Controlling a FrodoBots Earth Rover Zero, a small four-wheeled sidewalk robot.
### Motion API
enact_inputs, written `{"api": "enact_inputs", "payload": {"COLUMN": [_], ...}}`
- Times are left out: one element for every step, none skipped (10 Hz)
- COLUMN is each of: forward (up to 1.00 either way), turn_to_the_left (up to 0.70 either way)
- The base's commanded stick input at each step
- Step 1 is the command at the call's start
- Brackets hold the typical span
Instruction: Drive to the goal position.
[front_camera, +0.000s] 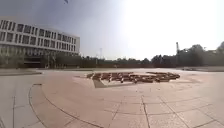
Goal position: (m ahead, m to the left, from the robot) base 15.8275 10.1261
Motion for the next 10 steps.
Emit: {"api": "enact_inputs", "payload": {"forward": [0.05, 0.04, 0.04, 0.04, 0.04, 0.04, 0.04, 0.05, 0.04, 0.04], "turn_to_the_left": [0.0, 0.0, 0.0, 0.0, 0.0, 0.0, 0.0, 0.0, 0.0, 0.0]}}
